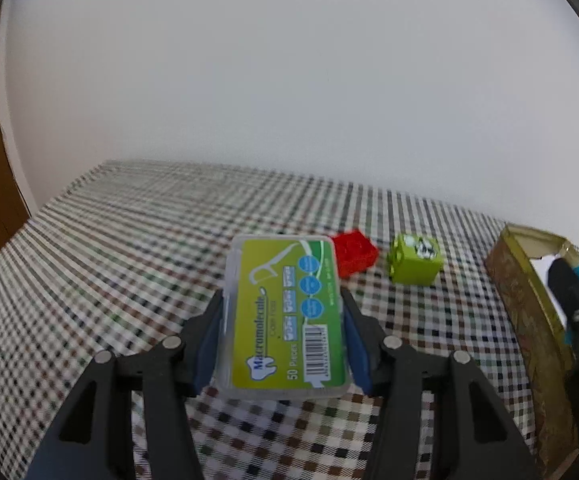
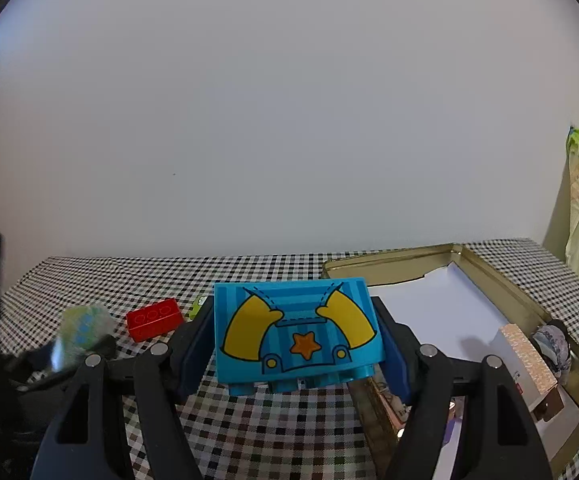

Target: Organize rigid objects

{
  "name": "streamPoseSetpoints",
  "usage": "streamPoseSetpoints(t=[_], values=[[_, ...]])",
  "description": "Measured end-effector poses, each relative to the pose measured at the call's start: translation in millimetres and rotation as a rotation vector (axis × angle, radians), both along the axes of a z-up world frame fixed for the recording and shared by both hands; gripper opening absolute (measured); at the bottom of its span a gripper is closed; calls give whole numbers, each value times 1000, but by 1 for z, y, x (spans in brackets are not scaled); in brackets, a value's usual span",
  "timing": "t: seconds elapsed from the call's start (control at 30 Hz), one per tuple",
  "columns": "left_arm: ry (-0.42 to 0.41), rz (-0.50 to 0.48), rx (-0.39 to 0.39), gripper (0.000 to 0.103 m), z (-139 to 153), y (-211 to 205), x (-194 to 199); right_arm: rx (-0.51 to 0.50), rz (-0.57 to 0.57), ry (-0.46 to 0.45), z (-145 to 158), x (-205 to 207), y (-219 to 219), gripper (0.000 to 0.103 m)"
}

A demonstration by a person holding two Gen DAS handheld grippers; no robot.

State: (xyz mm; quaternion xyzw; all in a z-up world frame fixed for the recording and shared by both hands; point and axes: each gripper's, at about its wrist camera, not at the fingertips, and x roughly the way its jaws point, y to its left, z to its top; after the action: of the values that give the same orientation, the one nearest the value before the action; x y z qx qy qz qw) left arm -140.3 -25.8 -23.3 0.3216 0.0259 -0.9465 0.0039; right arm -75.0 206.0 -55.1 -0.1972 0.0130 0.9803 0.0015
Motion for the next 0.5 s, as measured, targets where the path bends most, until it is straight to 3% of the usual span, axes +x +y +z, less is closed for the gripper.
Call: streamPoseSetpoints(t=[0.2, 0.5], values=[[114, 15, -32, 53, 11, -2, 19, 12, 0, 6, -4, 5, -2, 74], [179, 3, -55, 53, 21, -2, 45, 21, 3, 21, -3, 15, 4, 74]])
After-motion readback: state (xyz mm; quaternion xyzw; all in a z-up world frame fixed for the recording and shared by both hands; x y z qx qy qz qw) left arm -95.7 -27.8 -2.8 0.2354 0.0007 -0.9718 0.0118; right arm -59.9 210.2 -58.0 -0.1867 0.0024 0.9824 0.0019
